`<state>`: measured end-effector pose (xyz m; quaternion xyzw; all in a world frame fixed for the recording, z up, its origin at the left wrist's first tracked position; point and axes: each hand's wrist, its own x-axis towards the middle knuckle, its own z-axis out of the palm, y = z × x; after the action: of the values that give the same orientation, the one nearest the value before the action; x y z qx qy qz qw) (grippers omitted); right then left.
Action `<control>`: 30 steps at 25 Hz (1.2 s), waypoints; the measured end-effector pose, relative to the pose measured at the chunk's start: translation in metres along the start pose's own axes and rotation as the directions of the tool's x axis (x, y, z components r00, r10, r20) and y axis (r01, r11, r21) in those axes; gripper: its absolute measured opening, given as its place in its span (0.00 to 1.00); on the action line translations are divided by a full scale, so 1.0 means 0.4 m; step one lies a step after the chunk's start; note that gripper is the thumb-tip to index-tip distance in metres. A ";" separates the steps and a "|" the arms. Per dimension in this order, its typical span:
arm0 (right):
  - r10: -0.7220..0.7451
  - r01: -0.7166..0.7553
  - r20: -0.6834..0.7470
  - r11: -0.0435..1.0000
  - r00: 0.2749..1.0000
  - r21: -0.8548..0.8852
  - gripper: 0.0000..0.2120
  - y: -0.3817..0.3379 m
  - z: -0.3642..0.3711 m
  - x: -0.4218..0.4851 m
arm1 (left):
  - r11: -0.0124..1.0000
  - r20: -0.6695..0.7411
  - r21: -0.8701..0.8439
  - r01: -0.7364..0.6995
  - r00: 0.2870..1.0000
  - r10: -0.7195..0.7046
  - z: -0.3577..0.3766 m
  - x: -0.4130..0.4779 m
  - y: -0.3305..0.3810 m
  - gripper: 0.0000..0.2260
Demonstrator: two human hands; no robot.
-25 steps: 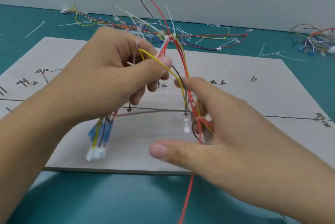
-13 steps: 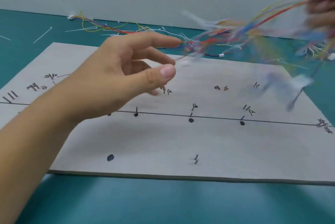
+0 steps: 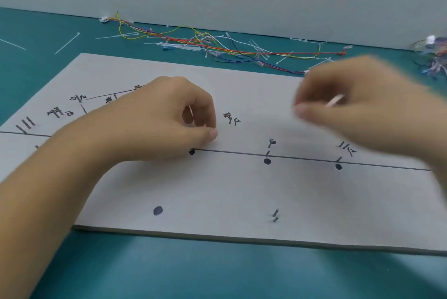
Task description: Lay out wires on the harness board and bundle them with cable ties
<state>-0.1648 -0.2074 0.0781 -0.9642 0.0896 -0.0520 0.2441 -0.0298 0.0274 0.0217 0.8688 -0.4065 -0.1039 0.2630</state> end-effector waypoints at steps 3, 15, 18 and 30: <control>-0.119 0.126 0.133 0.991 0.984 -0.045 0.09 -0.017 0.132 -0.007 | 0.996 0.040 0.055 0.065 0.997 -0.067 -0.037 -0.004 -0.041 0.11; -0.020 0.020 0.022 1.000 1.000 -0.013 0.09 0.028 0.154 0.013 | 0.866 -0.192 0.216 0.452 0.889 -0.416 -0.098 -0.007 -0.131 0.11; -0.022 0.023 0.037 0.999 0.999 -0.024 0.09 0.025 0.157 0.015 | 0.860 -0.245 0.260 0.439 0.892 -0.381 -0.085 -0.003 -0.119 0.11; 0.057 -0.015 0.212 0.981 0.976 -0.194 0.03 0.120 0.042 -0.024 | 0.941 -0.282 0.145 0.306 0.924 -0.257 0.026 0.012 -0.002 0.08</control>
<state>-0.1786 -0.2391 0.0397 -0.9813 0.0847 0.0668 0.1597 -0.0303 0.0201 0.0126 0.9452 -0.2469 0.0122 0.2135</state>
